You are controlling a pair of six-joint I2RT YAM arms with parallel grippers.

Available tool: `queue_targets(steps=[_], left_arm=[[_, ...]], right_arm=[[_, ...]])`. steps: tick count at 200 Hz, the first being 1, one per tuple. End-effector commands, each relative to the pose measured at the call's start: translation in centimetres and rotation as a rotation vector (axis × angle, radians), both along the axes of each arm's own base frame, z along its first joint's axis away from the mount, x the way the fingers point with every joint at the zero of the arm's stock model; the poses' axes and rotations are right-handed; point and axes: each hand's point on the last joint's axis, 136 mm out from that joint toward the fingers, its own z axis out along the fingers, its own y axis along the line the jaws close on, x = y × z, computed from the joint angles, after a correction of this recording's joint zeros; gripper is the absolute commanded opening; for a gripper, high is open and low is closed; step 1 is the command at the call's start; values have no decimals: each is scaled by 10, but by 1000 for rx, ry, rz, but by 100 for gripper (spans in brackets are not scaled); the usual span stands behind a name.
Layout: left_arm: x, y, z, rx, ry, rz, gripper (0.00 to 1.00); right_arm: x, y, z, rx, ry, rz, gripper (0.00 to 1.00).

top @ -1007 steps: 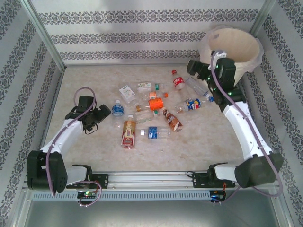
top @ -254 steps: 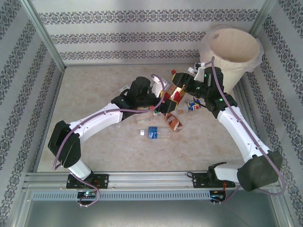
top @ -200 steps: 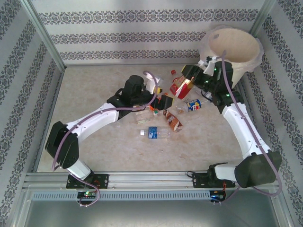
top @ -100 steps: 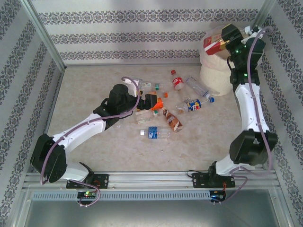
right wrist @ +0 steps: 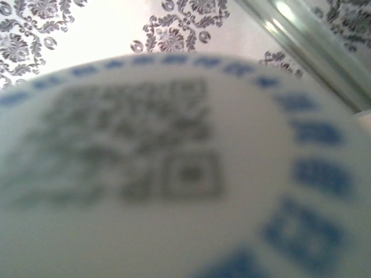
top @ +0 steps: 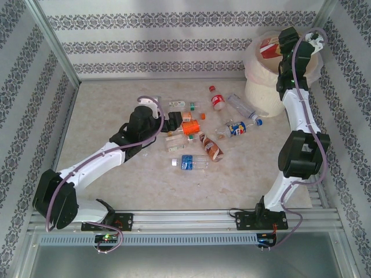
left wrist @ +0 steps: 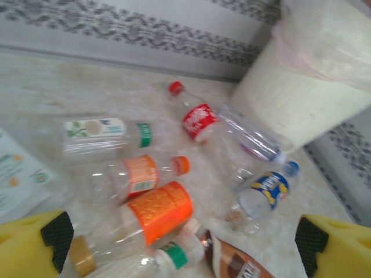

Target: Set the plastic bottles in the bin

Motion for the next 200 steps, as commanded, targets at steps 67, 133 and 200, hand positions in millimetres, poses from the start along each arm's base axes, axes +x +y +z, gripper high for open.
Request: queue_targets(steps=[67,133,200], left_arm=[[-19,120,-66,208,315,544,100],[-31,140,-85,252,412,577,100],[-39,148,-109,254,510,580,100]], right_arm=[[12,-33,-63,-215,374,-125,61],[16,-27,-82,-232,489,-74,74],[12,-15,-54,-214,439,-26,95]])
